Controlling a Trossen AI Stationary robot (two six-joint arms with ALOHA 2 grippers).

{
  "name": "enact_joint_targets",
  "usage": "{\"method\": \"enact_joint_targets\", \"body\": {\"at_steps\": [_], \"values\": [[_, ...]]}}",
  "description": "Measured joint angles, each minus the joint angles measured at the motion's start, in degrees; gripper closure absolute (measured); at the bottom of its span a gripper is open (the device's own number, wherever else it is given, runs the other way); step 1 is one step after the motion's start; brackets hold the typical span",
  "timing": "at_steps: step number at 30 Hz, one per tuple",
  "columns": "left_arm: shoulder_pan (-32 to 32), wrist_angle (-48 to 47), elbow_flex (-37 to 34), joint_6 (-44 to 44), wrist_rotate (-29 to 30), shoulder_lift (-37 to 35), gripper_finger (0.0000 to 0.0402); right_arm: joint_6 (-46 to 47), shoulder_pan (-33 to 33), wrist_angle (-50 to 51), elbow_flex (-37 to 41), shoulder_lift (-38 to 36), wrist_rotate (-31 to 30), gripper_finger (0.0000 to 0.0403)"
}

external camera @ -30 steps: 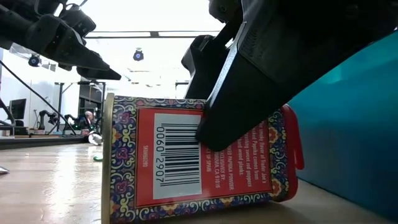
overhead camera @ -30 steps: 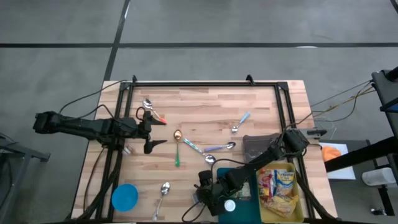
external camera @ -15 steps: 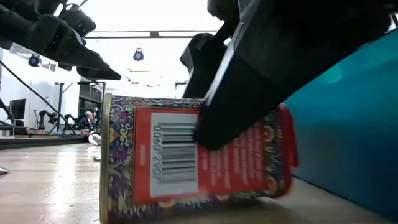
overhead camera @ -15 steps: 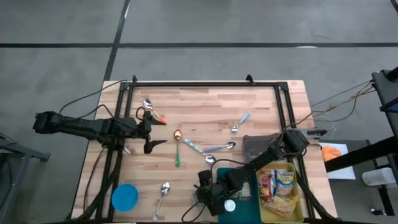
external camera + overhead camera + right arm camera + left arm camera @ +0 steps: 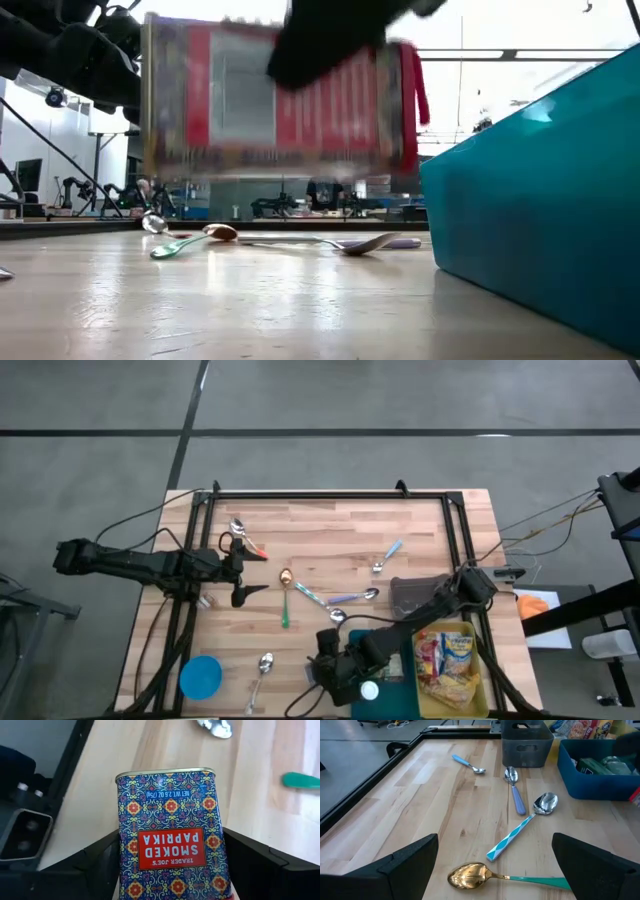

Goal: Pick & Place Food Item
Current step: Put the red seasoning can into the blue bin

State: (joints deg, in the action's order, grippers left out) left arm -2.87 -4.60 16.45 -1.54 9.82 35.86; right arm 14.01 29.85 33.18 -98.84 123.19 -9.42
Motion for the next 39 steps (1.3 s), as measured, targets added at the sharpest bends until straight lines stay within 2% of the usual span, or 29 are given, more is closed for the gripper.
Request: {"method": "enact_joint_targets", "body": {"at_steps": [6, 9, 16, 21, 25, 29, 35, 39], "values": [[0.0, 0.0, 0.0, -0.1, 0.0, 0.0, 0.0009, 1.3, 1.0, 7.4, -4.5, -0.4, -5.7, 0.0121], [0.0, 0.0, 0.0, -0.2, 0.0, 0.0, 0.0009, 2.4, 1.6, 8.1, -5.0, -1.3, -7.1, 0.0122], [0.0, 0.0, 0.0, -0.2, 0.0, 0.0, 0.0009, 4.5, 3.7, 12.1, -5.0, -3.6, -10.1, 0.0099], [0.0, 0.0, 0.0, -0.1, 0.0, 0.0, 0.0009, 10.5, 5.6, 17.9, -4.9, -6.4, -15.1, 0.0123], [0.0, -0.1, 0.0, -0.1, 0.0, 0.0, 0.0009, 15.6, 7.6, 23.3, -4.4, -7.7, -17.9, 0.0123], [0.0, -0.1, 0.0, -0.1, 0.0, 0.0, 0.0009, 21.5, 9.9, 28.4, -3.7, -9.3, -18.8, 0.0107], [0.0, -0.1, 0.0, 0.1, 0.0, 0.0, 0.0009, 33.1, 13.5, 34.5, 0.7, -12.9, -21.4, 0.0122], [0.0, -0.1, 0.0, 0.1, 0.0, 0.0, 0.0009, 40.7, 15.7, 34.9, 6.0, -16.6, -22.3, 0.0122]]}}
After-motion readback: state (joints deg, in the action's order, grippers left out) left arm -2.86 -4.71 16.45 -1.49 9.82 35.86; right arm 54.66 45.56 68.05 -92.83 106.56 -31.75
